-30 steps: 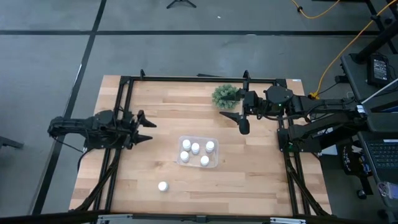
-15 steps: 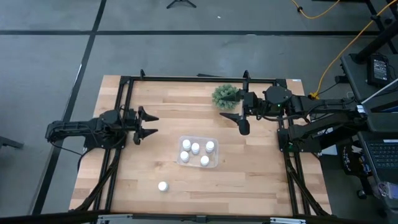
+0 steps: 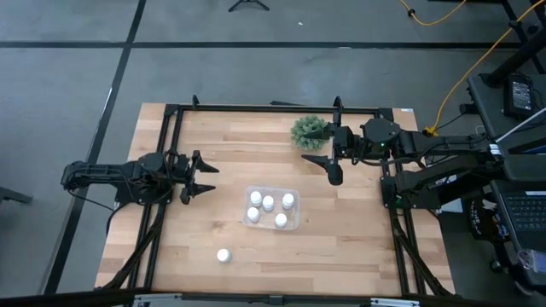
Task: Pick and place pill bottles into a basket
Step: Put the white medicine bottle into the transparent bin
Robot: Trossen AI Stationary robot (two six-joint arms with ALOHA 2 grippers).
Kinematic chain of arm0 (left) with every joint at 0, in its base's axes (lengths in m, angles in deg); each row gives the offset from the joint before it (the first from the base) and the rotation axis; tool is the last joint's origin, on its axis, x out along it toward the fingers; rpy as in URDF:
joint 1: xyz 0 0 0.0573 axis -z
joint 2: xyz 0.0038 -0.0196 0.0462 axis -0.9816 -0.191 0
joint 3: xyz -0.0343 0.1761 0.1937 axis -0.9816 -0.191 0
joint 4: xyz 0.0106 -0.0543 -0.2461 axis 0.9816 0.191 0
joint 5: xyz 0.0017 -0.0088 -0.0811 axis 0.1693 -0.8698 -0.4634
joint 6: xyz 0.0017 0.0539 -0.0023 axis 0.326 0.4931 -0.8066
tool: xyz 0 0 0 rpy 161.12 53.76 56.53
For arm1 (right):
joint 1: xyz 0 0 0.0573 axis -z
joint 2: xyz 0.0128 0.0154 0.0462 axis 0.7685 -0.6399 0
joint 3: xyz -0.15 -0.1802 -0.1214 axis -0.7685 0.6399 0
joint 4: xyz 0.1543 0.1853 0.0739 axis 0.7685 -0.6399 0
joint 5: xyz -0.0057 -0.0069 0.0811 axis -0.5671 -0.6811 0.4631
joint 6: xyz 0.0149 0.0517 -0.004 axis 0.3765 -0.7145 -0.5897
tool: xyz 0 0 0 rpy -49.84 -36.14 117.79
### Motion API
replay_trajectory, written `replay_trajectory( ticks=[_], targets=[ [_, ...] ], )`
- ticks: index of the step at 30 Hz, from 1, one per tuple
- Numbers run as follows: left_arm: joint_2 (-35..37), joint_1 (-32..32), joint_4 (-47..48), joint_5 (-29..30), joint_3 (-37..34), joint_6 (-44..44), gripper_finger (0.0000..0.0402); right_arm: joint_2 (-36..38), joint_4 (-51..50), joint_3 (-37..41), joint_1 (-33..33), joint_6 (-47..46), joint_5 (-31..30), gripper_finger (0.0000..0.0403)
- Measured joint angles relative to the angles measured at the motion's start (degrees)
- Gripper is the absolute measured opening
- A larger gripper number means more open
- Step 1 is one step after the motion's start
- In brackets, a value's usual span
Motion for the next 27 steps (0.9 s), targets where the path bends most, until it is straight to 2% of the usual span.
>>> replay_trajectory(
  ticks=[16, 21, 27],
  targets=[
    [0.0, 0.0, 0.2, 0.4, 0.0, -0.1, 0.0290, 0.0, 0.0, 0.0, 0.0, 0.2, 0.0, 0.0279],
    [0.0, 0.0, 0.2, 0.7, 0.0, 8.4, 0.0290, 0.0, 0.0, 0.0, 0.0, 0.4, 0.0, 0.0279],
    [0.0, 0.0, 0.2, 0.7, 0.0, 11.7, 0.0290, 0.0, 0.0, 0.0, 0.0, 0.1, 0.0, 0.0279]
  ],
)
